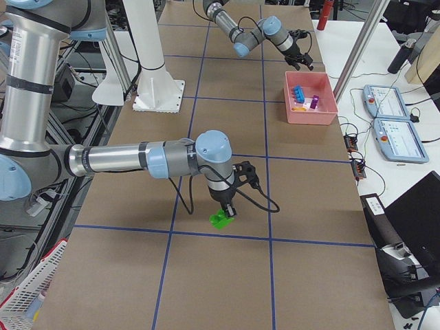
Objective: Put all blocks into box
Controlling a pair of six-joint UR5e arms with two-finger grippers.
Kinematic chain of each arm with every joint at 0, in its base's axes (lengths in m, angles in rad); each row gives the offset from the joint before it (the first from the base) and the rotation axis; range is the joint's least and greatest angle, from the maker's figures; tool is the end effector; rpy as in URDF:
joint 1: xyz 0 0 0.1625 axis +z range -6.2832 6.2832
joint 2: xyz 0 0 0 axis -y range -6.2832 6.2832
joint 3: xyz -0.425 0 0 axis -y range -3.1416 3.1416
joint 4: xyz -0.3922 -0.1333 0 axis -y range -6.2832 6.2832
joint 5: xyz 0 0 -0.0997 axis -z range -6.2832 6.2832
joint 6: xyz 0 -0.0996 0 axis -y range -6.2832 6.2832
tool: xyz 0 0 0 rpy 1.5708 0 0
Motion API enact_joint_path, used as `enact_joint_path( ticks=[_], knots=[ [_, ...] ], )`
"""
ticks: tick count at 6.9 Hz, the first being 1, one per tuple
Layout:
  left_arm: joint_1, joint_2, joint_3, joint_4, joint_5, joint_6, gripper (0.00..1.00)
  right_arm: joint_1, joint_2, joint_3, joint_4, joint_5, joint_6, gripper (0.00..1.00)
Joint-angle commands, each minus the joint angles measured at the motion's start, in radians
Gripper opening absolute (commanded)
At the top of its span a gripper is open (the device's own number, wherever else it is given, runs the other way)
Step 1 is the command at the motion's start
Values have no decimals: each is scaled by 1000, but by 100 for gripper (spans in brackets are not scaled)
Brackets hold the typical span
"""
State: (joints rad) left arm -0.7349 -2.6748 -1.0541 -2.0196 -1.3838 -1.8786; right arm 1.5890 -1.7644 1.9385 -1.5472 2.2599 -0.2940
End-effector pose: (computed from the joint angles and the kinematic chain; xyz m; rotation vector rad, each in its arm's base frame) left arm 0.5222 -0.6765 0.1005 0.4051 1.0243 -1.0381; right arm 0.0776 -0.4160 0.5674 0.2956 -0.6520 -0.3321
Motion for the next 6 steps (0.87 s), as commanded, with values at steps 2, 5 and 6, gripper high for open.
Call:
enact_joint_path(
  ticks=[2, 5, 6],
  knots=[
    [-78, 134, -235, 273, -66, 167, 100, -13, 250, -32, -62, -17, 94, 0],
    [-149, 430, -487, 321, -69, 549, 100, -148, 473, -46, -60, -72, 379, 0],
    [-167, 520, -533, 321, -69, 653, 100, -235, 543, -50, -54, -177, 439, 0]
  ],
)
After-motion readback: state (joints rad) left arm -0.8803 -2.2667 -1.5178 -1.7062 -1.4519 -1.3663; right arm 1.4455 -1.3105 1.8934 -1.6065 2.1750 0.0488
